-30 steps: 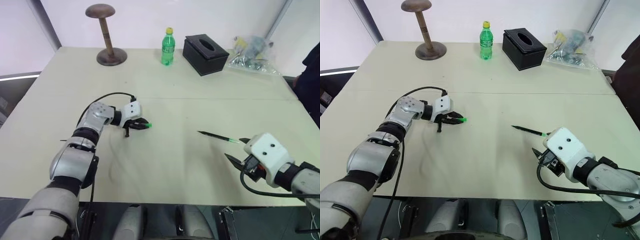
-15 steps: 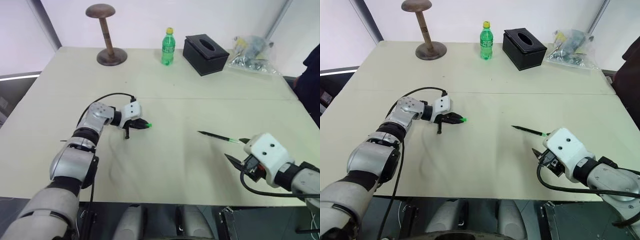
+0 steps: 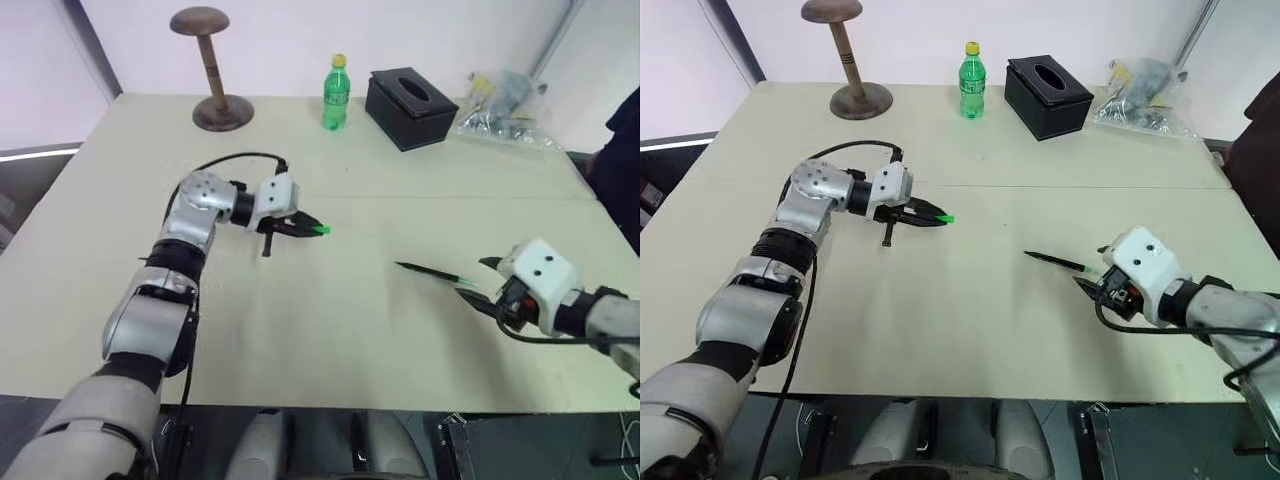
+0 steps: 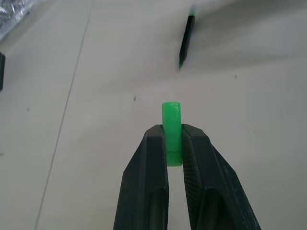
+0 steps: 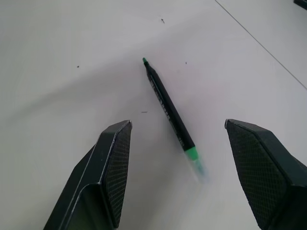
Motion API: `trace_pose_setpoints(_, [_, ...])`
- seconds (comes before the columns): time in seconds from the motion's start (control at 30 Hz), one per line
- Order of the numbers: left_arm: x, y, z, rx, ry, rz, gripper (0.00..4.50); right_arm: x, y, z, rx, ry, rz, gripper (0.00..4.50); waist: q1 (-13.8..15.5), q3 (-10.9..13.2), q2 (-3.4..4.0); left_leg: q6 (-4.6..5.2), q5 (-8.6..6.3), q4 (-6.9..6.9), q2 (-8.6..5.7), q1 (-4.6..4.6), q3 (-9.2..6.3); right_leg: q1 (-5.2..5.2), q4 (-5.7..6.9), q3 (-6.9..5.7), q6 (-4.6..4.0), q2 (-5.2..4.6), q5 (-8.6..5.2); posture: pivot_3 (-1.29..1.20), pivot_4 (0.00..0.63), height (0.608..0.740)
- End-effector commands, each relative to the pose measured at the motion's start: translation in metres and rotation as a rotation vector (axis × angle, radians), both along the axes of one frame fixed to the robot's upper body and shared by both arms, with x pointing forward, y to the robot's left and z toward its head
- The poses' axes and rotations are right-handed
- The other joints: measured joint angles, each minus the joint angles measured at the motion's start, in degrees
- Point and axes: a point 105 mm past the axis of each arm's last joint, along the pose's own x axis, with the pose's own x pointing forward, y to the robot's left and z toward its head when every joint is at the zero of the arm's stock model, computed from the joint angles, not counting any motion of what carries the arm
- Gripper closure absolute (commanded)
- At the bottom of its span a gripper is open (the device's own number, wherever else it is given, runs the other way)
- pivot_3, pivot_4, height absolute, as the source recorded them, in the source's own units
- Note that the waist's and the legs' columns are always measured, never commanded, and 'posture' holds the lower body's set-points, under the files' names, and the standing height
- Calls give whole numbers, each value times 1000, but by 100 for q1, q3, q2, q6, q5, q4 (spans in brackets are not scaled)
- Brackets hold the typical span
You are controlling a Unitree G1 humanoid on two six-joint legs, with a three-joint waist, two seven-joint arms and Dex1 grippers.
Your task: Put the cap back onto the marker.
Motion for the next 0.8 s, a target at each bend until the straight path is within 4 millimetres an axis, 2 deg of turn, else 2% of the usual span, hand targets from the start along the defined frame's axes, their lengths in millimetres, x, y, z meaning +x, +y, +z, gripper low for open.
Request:
trace_pose_setpoints(0.03, [-7,-2,12,-24,-28,-23,4415,11,-6,-8,1,22,45,1323,-28,1,0,0,0,0,1,0,0,0,0,1,0,-1,0,0,150,740])
trace_pose_setpoints(0.43, [-22,8,13,-27,-31,12,4415,30,-17,-37,-11,98,108,1323,-31,0,3,-1,1,2,3,0,1,-4,2,5,0,-3,0,0,150,740])
trace_pose_setpoints(0.8, [-30,17,11,-29,-34,67,4415,49,-22,-48,-7,127,125,1323,-32,0,6,-2,1,2,2,-1,1,-6,3,6,0,-6,0,0,150,740])
